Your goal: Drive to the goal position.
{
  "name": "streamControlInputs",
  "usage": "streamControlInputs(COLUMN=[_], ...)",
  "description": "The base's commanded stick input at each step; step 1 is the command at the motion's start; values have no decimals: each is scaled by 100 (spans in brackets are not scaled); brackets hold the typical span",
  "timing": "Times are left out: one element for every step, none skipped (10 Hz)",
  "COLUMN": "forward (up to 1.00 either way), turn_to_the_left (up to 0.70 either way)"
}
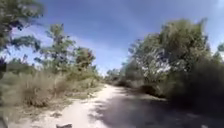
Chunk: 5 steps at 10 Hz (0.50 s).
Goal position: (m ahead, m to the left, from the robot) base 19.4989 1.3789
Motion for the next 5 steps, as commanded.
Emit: streamControlInputs(forward=[70, 70, 70, 70, 70], turn_to_the_left=[0, 0, 0, 0, 0])
